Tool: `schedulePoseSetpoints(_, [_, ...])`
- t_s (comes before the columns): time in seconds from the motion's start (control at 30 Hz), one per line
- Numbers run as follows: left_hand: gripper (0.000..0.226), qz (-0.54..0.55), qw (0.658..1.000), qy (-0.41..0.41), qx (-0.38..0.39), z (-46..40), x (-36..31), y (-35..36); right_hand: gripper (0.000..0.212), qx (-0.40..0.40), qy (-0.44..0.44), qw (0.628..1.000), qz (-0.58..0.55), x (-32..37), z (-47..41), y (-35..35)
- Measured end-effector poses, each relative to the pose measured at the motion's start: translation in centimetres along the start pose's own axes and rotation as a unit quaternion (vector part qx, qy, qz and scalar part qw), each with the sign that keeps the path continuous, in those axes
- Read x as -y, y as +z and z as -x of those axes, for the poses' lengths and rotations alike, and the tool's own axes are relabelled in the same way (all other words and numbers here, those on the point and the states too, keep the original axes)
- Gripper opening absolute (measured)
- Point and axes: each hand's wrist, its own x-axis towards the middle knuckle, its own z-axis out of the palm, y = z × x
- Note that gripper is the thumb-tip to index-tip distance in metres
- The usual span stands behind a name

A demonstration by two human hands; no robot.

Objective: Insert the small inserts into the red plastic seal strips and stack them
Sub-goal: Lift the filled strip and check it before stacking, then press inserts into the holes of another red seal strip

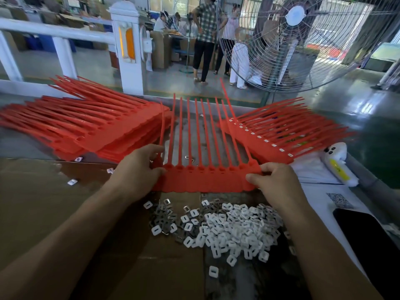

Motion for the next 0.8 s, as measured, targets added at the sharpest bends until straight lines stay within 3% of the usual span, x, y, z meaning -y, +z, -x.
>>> schedulePoseSetpoints(0.33, [0.049,-0.064,0.994,0.002,0.084,0.7,-1.1,-1.7,0.018,0.098,0.031,0.991,0.089,0.1,0.1,-2.8])
schedulePoseSetpoints(0.43, [0.047,-0.073,0.994,-0.001,0.086,0.8,-1.2,-1.6,0.030,0.054,0.034,0.986,0.154,0.1,0.2,-2.8])
schedulePoseSetpoints(0.53, [0.048,-0.073,0.994,-0.003,0.087,0.9,-1.2,-1.6,0.030,-0.050,-0.066,0.980,0.179,1.1,1.1,-2.0])
schedulePoseSetpoints(0.57, [0.048,-0.075,0.993,-0.001,0.089,0.9,-1.2,-1.7,0.021,-0.042,-0.110,0.982,0.149,1.7,1.5,-1.6])
schedulePoseSetpoints(0.63, [0.048,-0.076,0.993,0.000,0.096,0.9,-1.3,-1.7,0.009,0.067,-0.170,0.976,0.116,3.0,2.7,-0.2])
schedulePoseSetpoints(0.7, [0.048,-0.075,0.992,0.001,0.104,1.0,-1.3,-1.8,0.010,0.178,-0.210,0.947,0.167,3.9,3.8,1.2])
schedulePoseSetpoints(0.8, [0.048,-0.093,0.989,0.003,0.118,1.1,-1.5,-1.9,0.018,0.203,-0.246,0.920,0.230,4.7,4.5,1.8])
